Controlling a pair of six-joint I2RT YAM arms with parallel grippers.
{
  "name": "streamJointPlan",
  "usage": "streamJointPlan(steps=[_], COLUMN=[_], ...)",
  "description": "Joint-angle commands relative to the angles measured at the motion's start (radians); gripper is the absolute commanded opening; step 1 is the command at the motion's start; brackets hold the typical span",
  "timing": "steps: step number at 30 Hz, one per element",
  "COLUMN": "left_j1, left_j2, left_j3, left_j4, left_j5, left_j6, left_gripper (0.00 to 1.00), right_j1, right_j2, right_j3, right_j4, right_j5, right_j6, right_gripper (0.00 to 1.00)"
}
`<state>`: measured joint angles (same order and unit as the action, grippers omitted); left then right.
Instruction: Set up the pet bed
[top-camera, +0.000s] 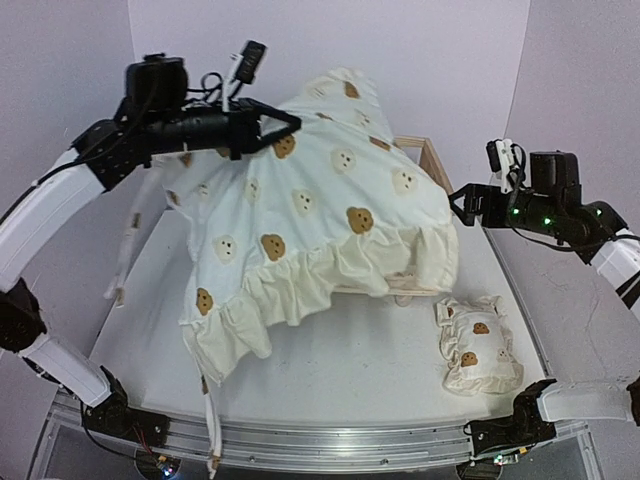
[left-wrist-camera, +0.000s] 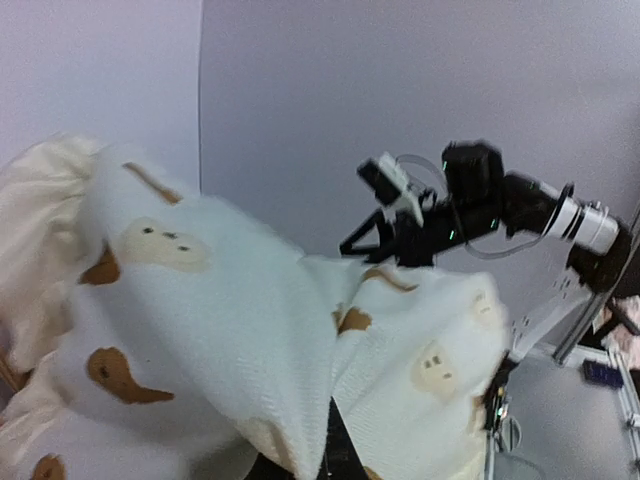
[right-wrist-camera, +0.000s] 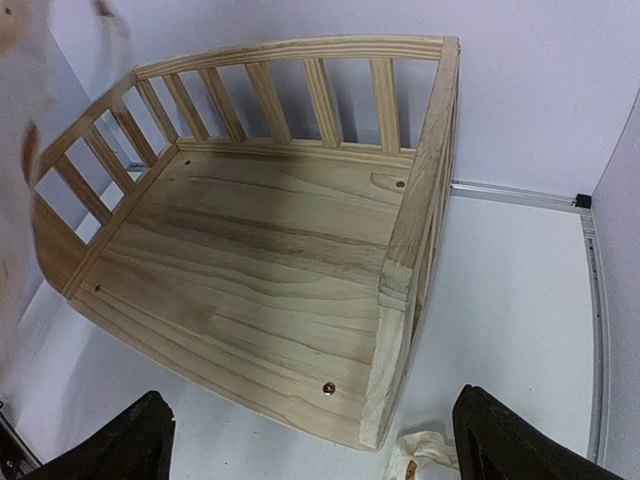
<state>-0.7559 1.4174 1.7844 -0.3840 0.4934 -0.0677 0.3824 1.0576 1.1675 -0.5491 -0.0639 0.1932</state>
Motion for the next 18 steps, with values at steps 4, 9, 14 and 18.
streamJointPlan(steps=[4,9,14,18], left_j1=[-0.031,-0.033,-0.033,-0.038], left_j2=[0.22,0.339,0.416,0.481], left_j3=[0.145,0.096,0.078,0.068], left_j4=[-0.1,-0.112,-0.112,-0.11], left_j5=[-0.067,-0.184,-0.259,-0.16], left_j6=[0.268,0.28,0.216,0.12], left_gripper=[0.0,0.0,0.0,0.0], right_j1=[0.007,0.006,0.006,0.015], right_j2=[-0.059,-0.047,0.013,0.084], right_j3=[0.039,0.038,0.056,0.109], right_j4=[-0.026,-0.05,-0.056,-0.063], right_j5=[-0.019,-0.023,-0.081,-0.133], right_j6=[0.018,-0.002,-0.009,-0.005], right_gripper=[0.98,0.98,0.98,0.98])
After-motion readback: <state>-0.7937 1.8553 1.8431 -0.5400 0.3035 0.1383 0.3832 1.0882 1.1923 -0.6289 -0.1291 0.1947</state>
